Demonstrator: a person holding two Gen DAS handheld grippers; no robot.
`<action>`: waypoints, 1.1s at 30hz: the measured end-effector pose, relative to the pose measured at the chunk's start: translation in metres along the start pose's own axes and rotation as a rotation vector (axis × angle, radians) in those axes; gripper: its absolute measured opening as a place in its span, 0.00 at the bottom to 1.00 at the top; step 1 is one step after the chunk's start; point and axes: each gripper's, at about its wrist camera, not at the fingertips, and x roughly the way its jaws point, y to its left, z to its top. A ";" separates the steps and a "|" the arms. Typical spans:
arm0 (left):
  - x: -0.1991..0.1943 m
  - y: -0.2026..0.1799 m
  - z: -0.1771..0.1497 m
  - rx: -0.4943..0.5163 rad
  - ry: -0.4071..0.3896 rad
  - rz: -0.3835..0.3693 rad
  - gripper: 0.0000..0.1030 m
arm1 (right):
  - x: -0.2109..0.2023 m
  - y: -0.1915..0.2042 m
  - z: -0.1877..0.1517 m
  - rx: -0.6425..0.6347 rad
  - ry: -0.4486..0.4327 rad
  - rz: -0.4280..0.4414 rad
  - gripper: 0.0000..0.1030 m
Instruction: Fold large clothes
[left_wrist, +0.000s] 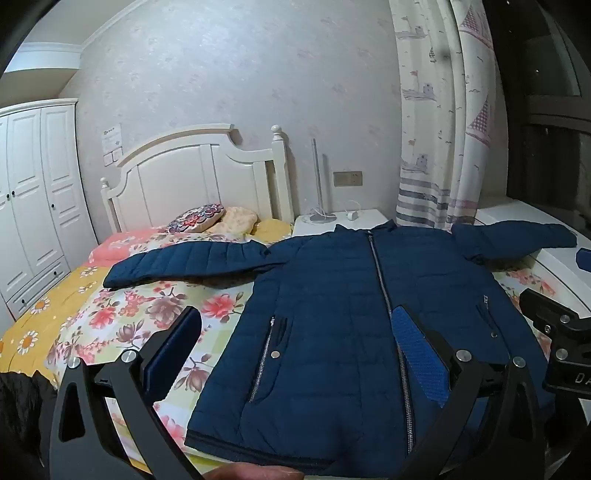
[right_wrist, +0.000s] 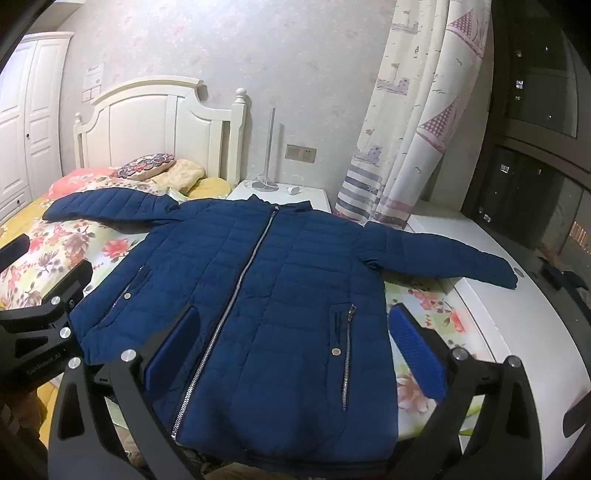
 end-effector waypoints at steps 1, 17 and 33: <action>0.000 0.000 0.000 -0.003 0.001 -0.001 0.96 | 0.000 0.000 0.000 0.000 0.002 0.001 0.98; 0.001 -0.005 -0.003 0.014 0.010 -0.017 0.96 | 0.002 0.000 -0.001 0.008 0.004 0.003 0.98; 0.003 -0.008 -0.003 0.017 0.026 -0.028 0.96 | 0.004 0.001 -0.003 0.012 0.004 0.004 0.98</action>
